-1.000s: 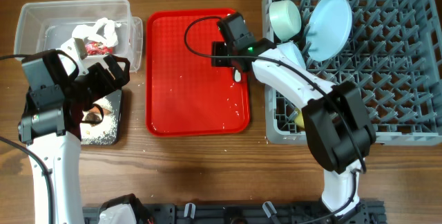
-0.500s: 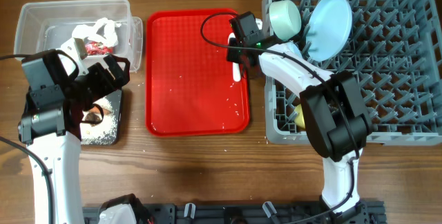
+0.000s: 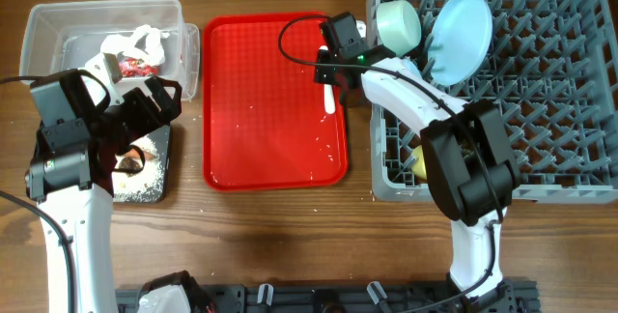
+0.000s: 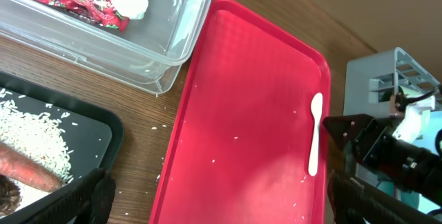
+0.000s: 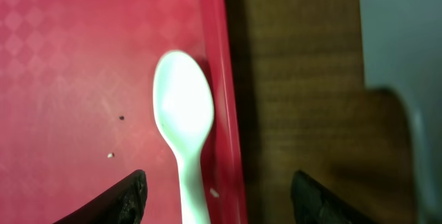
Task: Sort waste into correct bins and load items into the dishwasher rack
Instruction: 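Carry the white spoon with the right gripper into the rack and release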
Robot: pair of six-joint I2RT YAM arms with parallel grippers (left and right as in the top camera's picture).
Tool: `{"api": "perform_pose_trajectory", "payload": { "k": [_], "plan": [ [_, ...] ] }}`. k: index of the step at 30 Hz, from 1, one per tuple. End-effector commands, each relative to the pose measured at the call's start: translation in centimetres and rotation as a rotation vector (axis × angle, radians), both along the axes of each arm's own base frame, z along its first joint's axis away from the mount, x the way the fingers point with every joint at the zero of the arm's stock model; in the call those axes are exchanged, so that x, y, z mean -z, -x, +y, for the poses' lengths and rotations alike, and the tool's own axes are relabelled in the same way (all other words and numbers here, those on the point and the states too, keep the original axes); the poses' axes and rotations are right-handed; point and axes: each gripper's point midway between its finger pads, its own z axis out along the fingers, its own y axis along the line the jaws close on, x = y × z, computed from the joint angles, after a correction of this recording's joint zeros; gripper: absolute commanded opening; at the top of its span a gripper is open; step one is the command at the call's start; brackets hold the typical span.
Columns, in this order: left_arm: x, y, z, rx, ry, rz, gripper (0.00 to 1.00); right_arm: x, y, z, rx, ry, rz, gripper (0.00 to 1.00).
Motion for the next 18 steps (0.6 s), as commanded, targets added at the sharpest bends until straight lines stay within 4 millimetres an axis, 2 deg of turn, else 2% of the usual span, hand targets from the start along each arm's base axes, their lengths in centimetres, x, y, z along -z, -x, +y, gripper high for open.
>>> {"api": "perform_pose_trajectory", "payload": {
  "k": [1,6,10,18],
  "plan": [
    [-0.7,-0.3,-0.3,0.028,-0.008,-0.023,1.00,-3.5,-1.2,0.9,-0.249,0.160,-0.117,0.67],
    [-0.7,-0.3,-0.3,0.028,-0.008,-0.023,1.00,-3.6,-0.8,1.5,-0.359,0.265,-0.141,0.66],
    [-0.7,-0.3,-0.3,0.028,-0.008,-0.023,1.00,-3.8,-0.9,2.0,-0.341,0.237,-0.153,0.50],
    [-0.7,-0.3,-0.3,0.028,-0.008,-0.023,1.00,-1.7,-0.8,2.4,-0.311,0.200,-0.116,0.44]
  ]
}}
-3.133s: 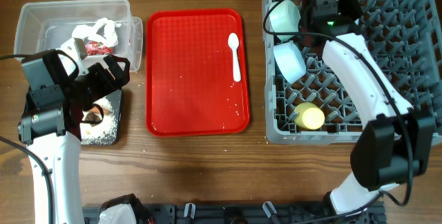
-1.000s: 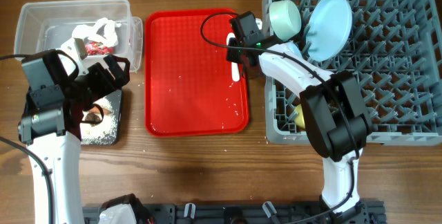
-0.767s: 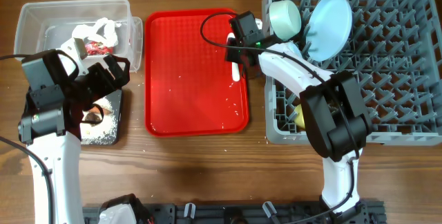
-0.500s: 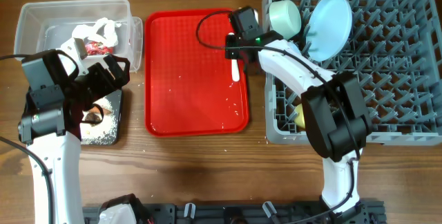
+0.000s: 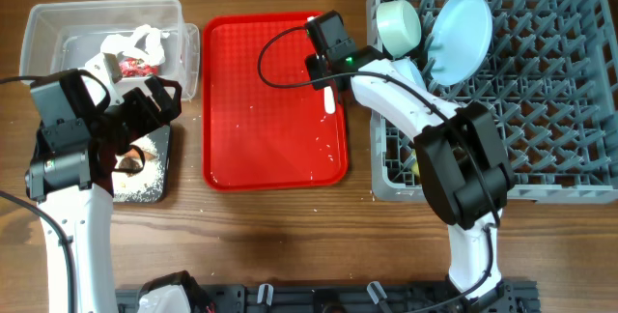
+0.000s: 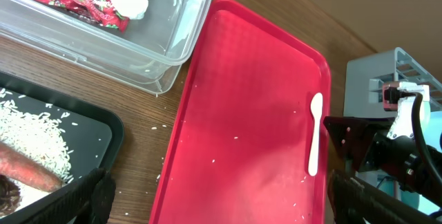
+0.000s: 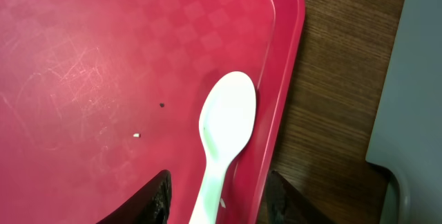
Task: Sort waste into correct bins and load items into the dishwasher rack
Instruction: 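Carry the white spoon with the right gripper into the rack and release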
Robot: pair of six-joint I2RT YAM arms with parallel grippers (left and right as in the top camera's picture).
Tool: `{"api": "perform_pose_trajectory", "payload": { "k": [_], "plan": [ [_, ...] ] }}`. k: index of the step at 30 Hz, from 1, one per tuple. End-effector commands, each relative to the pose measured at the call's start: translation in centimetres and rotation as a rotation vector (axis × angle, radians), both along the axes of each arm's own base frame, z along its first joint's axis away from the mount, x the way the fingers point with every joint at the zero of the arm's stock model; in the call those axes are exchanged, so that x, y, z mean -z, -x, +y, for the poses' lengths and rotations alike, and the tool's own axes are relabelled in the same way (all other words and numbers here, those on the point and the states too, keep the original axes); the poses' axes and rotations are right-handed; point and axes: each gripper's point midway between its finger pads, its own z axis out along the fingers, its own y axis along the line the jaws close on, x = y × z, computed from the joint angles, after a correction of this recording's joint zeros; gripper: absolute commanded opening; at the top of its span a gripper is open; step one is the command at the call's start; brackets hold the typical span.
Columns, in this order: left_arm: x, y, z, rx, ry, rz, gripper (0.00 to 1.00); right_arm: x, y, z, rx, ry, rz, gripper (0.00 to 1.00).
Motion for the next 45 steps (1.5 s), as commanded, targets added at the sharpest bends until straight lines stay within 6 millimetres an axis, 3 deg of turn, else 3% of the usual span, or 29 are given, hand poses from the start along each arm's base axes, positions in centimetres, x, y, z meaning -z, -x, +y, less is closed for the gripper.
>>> {"api": "perform_pose_trajectory", "payload": {
  "k": [1,11,18,25,28,32,37,41,45],
  "plan": [
    [-0.7,-0.3,-0.3,0.028,-0.008,-0.023,1.00,0.0,-0.5,0.4,0.023,-0.027,-0.004,0.44],
    [-0.7,-0.3,-0.3,0.028,-0.008,-0.023,1.00,3.9,0.2,0.9,0.019,-0.040,0.074,0.44],
    [-0.7,-0.3,-0.3,0.028,-0.008,-0.023,1.00,4.7,0.5,0.7,0.027,-0.033,0.094,0.42],
    [-0.7,-0.3,-0.3,0.028,-0.008,-0.023,1.00,7.3,1.7,0.0,0.067,-0.013,0.167,0.25],
    [-0.7,-0.3,-0.3,0.028,-0.008,-0.023,1.00,7.4,1.9,-0.1,0.066,-0.007,0.174,0.16],
    [-0.7,-0.3,-0.3,0.028,-0.008,-0.023,1.00,7.3,1.9,-0.1,0.065,-0.007,0.174,0.12],
    [-0.7,-0.3,-0.3,0.028,-0.008,-0.023,1.00,5.2,1.6,0.0,0.055,-0.018,0.146,0.07],
    [-0.7,-0.3,-0.3,0.028,-0.008,-0.023,1.00,1.1,0.9,0.4,0.052,-0.059,0.080,0.07],
    [-0.7,-0.3,-0.3,0.028,-0.008,-0.023,1.00,-4.5,0.6,0.6,0.047,-0.113,-0.008,0.07]
  ]
}}
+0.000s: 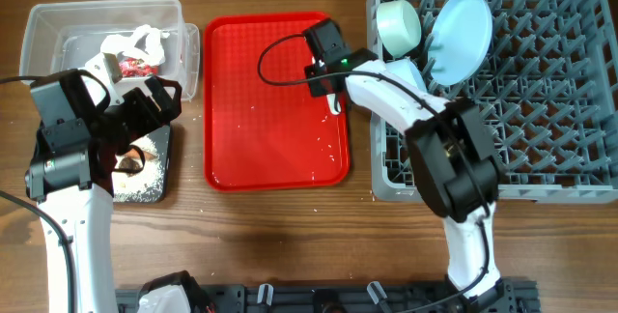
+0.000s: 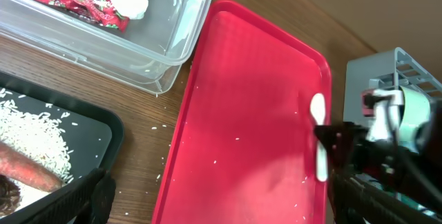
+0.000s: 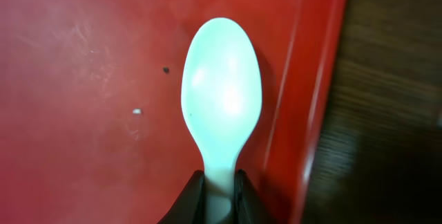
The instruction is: Sort waste into correct bins and load items into the dishwasher rack
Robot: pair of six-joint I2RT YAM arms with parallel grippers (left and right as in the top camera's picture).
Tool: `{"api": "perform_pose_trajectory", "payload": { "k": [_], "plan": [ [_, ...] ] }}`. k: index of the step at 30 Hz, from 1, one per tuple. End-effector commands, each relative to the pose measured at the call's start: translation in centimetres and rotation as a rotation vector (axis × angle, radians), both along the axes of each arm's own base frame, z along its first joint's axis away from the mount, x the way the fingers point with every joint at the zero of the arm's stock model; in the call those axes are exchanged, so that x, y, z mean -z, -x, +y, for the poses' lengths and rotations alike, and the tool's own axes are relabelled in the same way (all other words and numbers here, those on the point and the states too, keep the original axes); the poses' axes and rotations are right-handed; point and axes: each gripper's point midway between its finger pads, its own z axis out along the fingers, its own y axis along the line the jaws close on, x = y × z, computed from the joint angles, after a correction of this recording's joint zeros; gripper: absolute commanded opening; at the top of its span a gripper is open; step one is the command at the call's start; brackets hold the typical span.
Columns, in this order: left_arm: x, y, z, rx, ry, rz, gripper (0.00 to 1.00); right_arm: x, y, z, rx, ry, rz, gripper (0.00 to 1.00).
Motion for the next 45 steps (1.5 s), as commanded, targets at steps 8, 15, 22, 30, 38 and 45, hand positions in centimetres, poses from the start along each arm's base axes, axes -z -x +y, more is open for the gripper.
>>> {"api": "perform_pose_trajectory", "payload": {
  "k": [8,15,22,30,38,45],
  "plan": [
    [-0.7,-0.3,-0.3,0.028,-0.008,-0.023,1.00,-18.6,0.7,-1.7,0.041,-0.169,-0.276,0.05],
    [-0.7,-0.3,-0.3,0.028,-0.008,-0.023,1.00,-23.5,4.3,-13.0,0.396,-0.213,-0.222,0.04],
    [-0.7,-0.3,-0.3,0.028,-0.008,-0.023,1.00,-21.2,8.6,-24.0,0.935,-0.233,-0.053,0.04],
    [-0.7,-0.3,-0.3,0.028,-0.008,-0.023,1.00,-17.0,13.3,-29.1,1.684,-0.381,0.021,0.04],
    [-0.7,-0.3,-0.3,0.028,-0.008,-0.023,1.00,-11.7,13.7,-29.2,1.813,-0.396,0.030,0.05],
    [-0.7,-0.3,-0.3,0.028,-0.008,-0.023,1.00,-10.8,14.6,-29.2,1.766,-0.346,0.055,0.61]
  ]
}}
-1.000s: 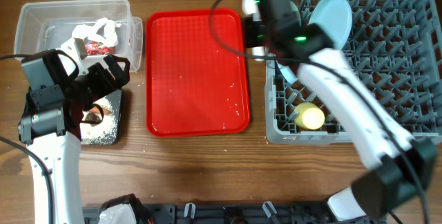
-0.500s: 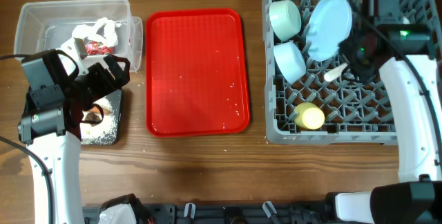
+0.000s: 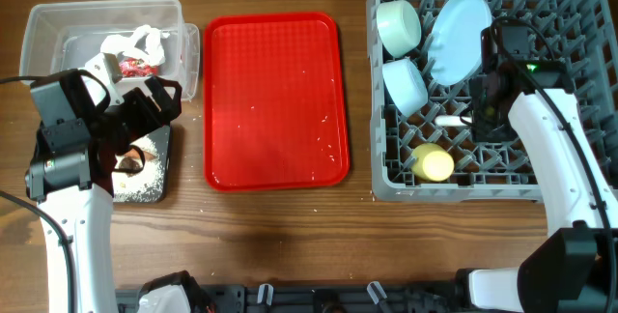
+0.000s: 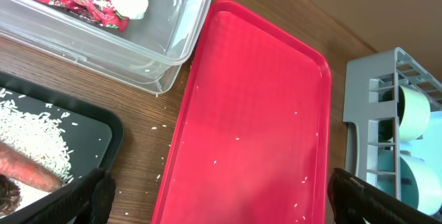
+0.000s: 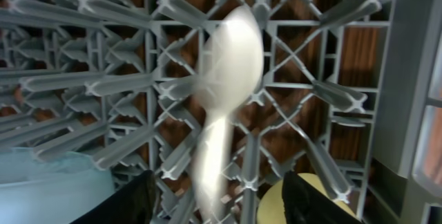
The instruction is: Sort waste into correct bins and load items into the dishwasher rack
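A white plastic spoon [image 5: 231, 51] shows blurred over the grid of the grey dishwasher rack [image 5: 304, 79]; from overhead the spoon [image 3: 450, 120] sits among the rack's [image 3: 379, 185] tines left of my right gripper [image 3: 480, 110]. That right gripper [image 5: 219, 193] is open, its fingers wide on either side of the spoon's handle and not touching it. The red tray [image 3: 275, 100] holds only rice grains. My left gripper [image 4: 221, 203] hangs open above the tray's [image 4: 248, 113] left edge, with nothing in it.
In the rack stand two pale green cups [image 3: 398, 25], a blue plate [image 3: 459, 33] and a yellow item [image 3: 433, 162]. A clear bin [image 3: 58, 33] with wrappers sits at the far left. In front of it is a black tray [image 3: 154, 173] of rice and food scraps.
My right gripper was shut on the spoon at the red tray's right edge. Now it is over the rack, open, with the spoon loose among the tines. The left arm has not moved.
My right gripper first hung open over the spoon lying along the tray's right edge. It was still open there a moment later, then shut on the spoon's handle. Now the spoon is in the rack, released, and the tray has only rice grains.
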Robot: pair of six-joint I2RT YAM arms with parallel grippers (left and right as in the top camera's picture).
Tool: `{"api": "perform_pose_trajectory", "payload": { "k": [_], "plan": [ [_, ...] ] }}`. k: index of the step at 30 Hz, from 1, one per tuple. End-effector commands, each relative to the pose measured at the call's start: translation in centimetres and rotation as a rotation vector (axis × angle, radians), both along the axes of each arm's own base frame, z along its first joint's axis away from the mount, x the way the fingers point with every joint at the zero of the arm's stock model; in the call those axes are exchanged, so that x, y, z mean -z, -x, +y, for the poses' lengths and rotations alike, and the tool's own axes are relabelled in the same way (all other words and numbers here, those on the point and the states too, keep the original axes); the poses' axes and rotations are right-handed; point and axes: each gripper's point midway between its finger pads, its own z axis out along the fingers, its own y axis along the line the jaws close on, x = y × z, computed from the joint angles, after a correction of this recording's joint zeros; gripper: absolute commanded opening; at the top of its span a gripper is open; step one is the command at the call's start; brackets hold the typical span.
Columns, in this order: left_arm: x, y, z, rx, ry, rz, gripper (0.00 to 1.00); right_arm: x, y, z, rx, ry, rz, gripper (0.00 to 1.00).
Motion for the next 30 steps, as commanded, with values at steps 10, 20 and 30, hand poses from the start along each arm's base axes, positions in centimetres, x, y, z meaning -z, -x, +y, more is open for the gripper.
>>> {"api": "perform_pose_trajectory", "payload": {
  "k": [10,20,30],
  "plan": [
    [-0.7,-0.3,-0.3,0.028,-0.008,-0.023,1.00,-11.6,0.6,0.5,-0.620,0.243,-0.195,0.89],
    [-0.7,-0.3,-0.3,0.028,-0.008,-0.023,1.00,-22.2,9.3,7.3,-1.128,0.325,-0.650,1.00],
    [-0.7,-0.3,-0.3,0.028,-0.008,-0.023,1.00,-22.0,12.9,4.8,-1.208,0.587,-0.545,1.00]
  ]
}}
